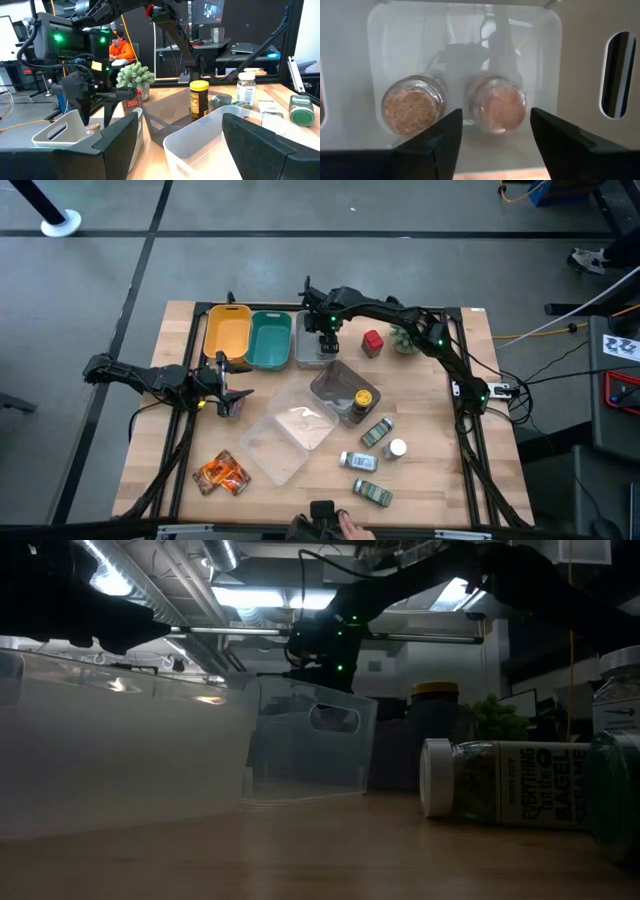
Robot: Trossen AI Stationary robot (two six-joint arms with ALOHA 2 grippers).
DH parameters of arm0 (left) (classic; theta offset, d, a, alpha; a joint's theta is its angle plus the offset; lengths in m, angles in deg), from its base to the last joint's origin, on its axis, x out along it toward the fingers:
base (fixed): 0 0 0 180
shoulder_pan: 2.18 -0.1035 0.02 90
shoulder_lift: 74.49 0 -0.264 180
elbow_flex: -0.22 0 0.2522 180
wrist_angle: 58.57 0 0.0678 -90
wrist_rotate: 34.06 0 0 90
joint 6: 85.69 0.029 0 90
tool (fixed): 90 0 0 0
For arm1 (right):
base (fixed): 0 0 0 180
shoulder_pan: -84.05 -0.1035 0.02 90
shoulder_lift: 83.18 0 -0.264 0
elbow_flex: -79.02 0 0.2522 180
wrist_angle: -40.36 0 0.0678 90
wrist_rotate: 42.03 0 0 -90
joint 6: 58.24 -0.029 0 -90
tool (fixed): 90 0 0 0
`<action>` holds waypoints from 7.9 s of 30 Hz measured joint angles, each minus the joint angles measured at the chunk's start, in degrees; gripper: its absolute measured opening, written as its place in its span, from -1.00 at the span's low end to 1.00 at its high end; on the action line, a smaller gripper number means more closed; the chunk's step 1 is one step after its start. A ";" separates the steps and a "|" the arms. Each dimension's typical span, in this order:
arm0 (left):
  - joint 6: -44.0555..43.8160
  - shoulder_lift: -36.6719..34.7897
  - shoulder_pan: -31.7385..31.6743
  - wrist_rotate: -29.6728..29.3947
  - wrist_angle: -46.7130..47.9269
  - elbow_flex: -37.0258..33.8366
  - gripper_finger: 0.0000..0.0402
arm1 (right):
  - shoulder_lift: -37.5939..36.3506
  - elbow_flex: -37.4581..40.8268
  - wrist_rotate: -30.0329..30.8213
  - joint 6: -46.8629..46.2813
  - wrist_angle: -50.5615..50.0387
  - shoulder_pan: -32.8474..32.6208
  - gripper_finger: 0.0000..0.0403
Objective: Sort spices by type
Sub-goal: Put the red seasoning can into the green bin
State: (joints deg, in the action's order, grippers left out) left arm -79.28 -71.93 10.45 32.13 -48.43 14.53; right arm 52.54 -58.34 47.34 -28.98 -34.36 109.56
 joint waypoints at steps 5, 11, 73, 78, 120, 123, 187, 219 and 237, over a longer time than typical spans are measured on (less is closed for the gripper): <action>0.00 0.00 -0.01 0.00 0.00 0.01 0.36 | 0.00 0.00 -0.02 0.00 -0.11 0.00 0.18; 0.00 0.00 0.00 0.00 0.00 -0.01 0.36 | -0.46 -3.62 1.00 0.00 -3.04 0.00 0.18; -33.89 12.63 0.00 -7.31 29.31 23.73 0.36 | -61.88 45.59 -13.66 -18.87 -1.01 0.00 0.19; -48.53 25.07 0.00 -2.65 46.90 35.53 0.36 | -73.61 60.32 -13.62 -23.41 7.11 0.00 0.19; -81.46 62.97 -2.74 15.45 57.56 33.39 0.36 | -95.65 88.21 -13.82 -29.03 28.38 -0.02 0.19; -80.55 62.99 -3.85 15.41 56.57 32.49 0.34 | -95.25 88.24 -13.95 -29.03 30.20 -0.01 0.19; -27.68 70.44 -28.23 -31.86 -16.17 23.87 -0.14 | -56.72 83.19 -11.41 -27.26 90.88 -4.26 0.19; -25.97 90.23 -36.48 -26.97 -30.35 23.87 -0.01 | -56.75 83.17 -11.41 -27.21 90.71 -4.24 0.19; -23.17 89.29 -38.12 -18.69 -29.92 23.87 0.10 | -56.76 83.12 -11.41 -25.77 87.91 -4.24 0.19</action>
State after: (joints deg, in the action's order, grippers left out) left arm -102.45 17.36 -27.67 13.44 -78.35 38.41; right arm -4.23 24.79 35.94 -54.76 53.54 105.32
